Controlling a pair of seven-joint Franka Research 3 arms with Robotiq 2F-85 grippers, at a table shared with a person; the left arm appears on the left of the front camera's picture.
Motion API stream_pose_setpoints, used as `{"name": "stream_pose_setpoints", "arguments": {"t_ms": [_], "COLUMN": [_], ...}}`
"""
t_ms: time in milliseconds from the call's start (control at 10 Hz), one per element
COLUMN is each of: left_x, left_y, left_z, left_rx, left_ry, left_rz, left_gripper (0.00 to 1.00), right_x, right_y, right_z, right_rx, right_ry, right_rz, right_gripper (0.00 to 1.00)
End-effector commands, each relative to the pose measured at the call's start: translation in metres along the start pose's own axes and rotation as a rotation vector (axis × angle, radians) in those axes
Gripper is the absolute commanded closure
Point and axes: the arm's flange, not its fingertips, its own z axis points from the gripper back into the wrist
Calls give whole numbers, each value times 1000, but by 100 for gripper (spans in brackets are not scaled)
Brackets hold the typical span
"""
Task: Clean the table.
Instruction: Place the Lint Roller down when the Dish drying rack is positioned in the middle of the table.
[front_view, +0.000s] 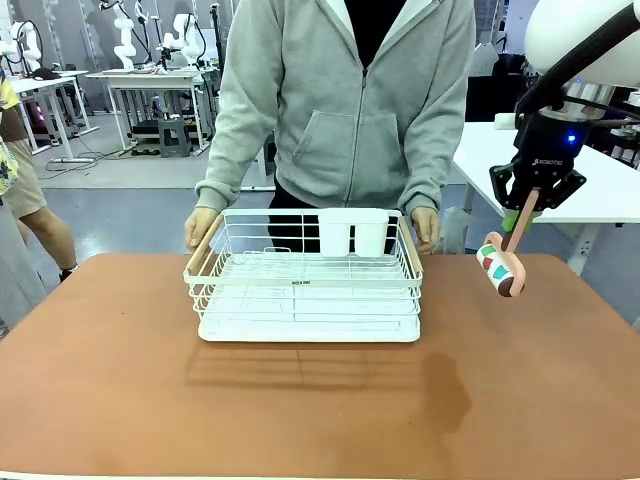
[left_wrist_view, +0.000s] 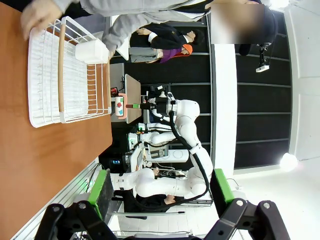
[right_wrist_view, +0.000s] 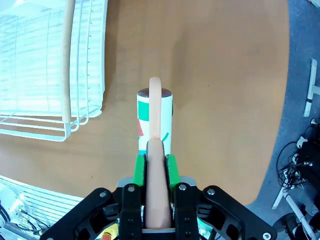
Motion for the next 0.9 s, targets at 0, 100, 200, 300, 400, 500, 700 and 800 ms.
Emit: {"name": "stream_pose_setpoints", "arguments": {"t_ms": [0,100,200,300,400,500,700,800], "left_x": [-3,-3,-3,-3,-3,-3,-3,-3], "left_y": [-1,-1,-1,-1,-1,-1,-1,-1], "left_z": [2,2,2,2,2,2,2,2], "left_rx": [-2,-2,-2,-2,-2,-2,-2,-2], "left_ry": [7,7,7,7,7,7,7,7], "left_rz": [2,2,2,2,2,2,2,2], "left_gripper": [0,0,0,0,0,0,0,0], "right_x": [-2,-2,-2,-2,-2,-2,-2,-2], "right_y": [3,3,3,3,3,3,3,3], "right_z": [2,2,2,2,2,2,2,2], "right_rx": [-6,-6,-6,-6,-6,-6,-6,-6], "right_ry": [-2,-2,-2,-2,-2,-2,-2,-2], "right_rz": [-10,-10,-10,-10,-10,-10,-10,-10], "right_gripper": [79,79,79,79,79,79,79,79]}}
